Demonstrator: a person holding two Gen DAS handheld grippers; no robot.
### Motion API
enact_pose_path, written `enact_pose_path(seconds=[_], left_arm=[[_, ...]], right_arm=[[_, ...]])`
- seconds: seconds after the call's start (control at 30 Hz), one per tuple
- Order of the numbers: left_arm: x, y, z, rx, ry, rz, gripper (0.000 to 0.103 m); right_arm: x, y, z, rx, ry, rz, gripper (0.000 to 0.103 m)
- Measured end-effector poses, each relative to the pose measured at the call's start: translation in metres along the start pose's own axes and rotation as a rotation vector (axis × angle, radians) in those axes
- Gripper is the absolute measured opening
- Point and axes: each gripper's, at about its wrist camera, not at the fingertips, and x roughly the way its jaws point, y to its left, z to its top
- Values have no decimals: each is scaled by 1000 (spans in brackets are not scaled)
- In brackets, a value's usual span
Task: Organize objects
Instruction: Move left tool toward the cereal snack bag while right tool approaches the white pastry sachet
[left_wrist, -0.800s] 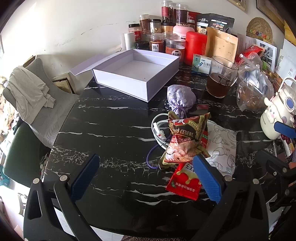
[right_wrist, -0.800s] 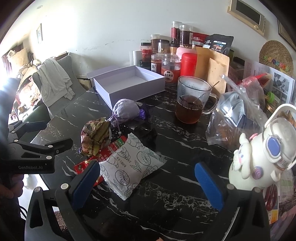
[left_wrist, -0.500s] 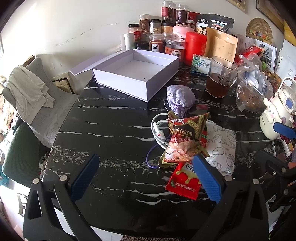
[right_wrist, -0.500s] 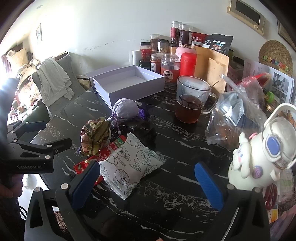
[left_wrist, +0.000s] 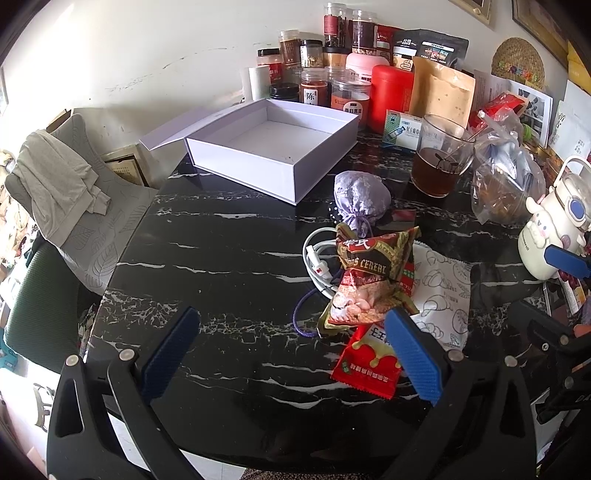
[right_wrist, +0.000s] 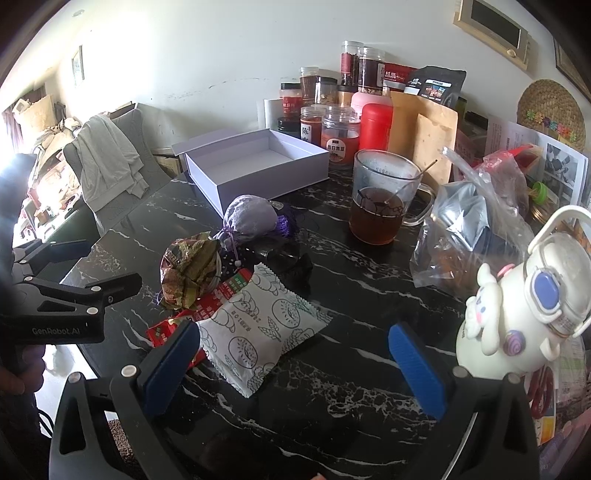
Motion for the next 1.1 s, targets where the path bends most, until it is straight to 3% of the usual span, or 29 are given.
enact_pose_path(seconds=[0.63,1.1], left_arm=[[7,6,-10,-30,10,-51,101],[24,14,-15,-40,16,-56,98]], right_arm=[[9,9,-8,-4,35,27,103],[36,10,-10,79,70,40,103]])
